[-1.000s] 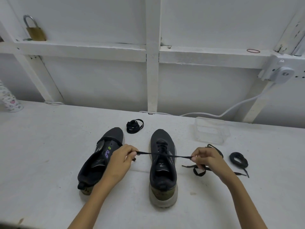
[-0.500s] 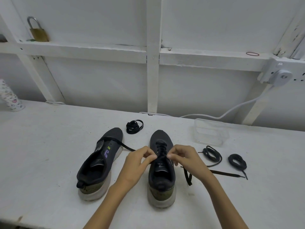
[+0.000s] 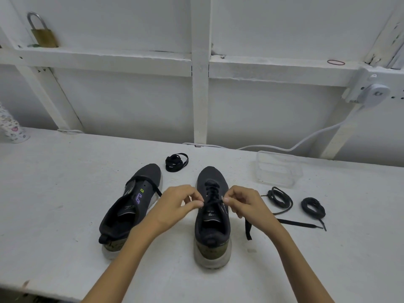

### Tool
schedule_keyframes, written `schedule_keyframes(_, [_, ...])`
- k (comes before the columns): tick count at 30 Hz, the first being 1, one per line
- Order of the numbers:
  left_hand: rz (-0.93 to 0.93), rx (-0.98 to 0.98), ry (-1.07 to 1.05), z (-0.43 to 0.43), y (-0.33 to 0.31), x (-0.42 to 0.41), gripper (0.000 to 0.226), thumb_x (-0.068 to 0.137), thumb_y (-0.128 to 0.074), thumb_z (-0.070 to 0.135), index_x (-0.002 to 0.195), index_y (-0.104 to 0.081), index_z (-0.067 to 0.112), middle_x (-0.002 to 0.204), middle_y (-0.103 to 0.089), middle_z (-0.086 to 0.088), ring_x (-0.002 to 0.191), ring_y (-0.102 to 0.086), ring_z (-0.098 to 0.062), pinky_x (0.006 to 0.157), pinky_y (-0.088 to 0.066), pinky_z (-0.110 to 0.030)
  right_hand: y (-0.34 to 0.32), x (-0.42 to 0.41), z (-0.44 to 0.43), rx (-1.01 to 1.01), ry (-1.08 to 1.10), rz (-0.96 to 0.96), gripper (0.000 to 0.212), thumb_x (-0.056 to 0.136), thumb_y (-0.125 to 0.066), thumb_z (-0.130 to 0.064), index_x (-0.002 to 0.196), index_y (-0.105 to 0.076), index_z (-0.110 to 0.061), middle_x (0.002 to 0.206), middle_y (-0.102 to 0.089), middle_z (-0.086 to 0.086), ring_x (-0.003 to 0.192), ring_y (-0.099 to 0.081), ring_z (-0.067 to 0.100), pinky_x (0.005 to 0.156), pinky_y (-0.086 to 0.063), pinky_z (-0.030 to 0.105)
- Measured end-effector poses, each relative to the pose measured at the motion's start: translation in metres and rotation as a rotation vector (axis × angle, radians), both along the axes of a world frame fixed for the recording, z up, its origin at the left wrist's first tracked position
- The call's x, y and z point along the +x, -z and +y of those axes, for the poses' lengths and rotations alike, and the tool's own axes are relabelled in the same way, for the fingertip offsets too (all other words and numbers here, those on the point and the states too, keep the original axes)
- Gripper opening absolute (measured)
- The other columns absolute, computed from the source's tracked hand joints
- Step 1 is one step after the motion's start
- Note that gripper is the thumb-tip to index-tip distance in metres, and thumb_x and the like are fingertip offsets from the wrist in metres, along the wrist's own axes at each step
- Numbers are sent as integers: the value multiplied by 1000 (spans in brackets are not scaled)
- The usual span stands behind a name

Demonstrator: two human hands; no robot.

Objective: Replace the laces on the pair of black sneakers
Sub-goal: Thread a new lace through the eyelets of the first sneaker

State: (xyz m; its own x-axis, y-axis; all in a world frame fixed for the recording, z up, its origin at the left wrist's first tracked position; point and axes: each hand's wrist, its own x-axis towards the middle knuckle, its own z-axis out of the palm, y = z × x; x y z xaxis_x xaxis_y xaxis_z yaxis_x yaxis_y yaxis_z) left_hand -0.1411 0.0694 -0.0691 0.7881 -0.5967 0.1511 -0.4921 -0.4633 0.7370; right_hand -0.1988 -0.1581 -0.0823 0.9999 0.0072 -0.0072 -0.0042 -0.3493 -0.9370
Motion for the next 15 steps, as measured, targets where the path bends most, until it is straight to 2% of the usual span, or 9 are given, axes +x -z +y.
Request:
schedule_keyframes(3, [-42,47,45,1,-3,6,10,91,-66,20,83,-66,25,85,-66,14,80,-58,-9,72,-45,-18,3,0,1,-24,13,-4,15,93,-65,-15,78,-66,-15,62,-59,-3,58,-46,11,58,-38,24])
schedule_keyframes(7, [-11,60,70,5,4,12,10,94,-61,24,84,-61,26,87,-64,15,83,-59,-10,70,-47,-21,8,-1,0,-28,72,-27,23,91,-67,-15,71,-65,-25,65,-61,13,60,-46,14,61,-38,28])
schedule_keyframes(11, [-33,61,85,13,5,17,11,90,-59,26,83,-65,19,81,-64,13,76,-60,-12,74,-46,-19,11,-3,-7,-111,70,-50,20,91,-67,-13,72,-65,-19,47,-47,-12,50,-35,9,55,-32,23])
schedule_keyframes(13, [-51,85,75,19,6,24,11,89,-60,26,83,-66,18,81,-65,11,75,-59,-11,73,-45,-19,10,-5,-12,-127,71,-58,21,90,-67,-10,71,-65,-17,43,-43,-14,46,-33,4,51,-30,12])
schedule_keyframes(15, [-47,103,66,25,7,28,11,87,-60,27,83,-67,19,86,-66,13,76,-59,-9,73,-44,-15,12,-7,-16,-88,56,-40,22,90,-67,-7,70,-64,-15,44,-43,-14,46,-32,3,49,-29,8])
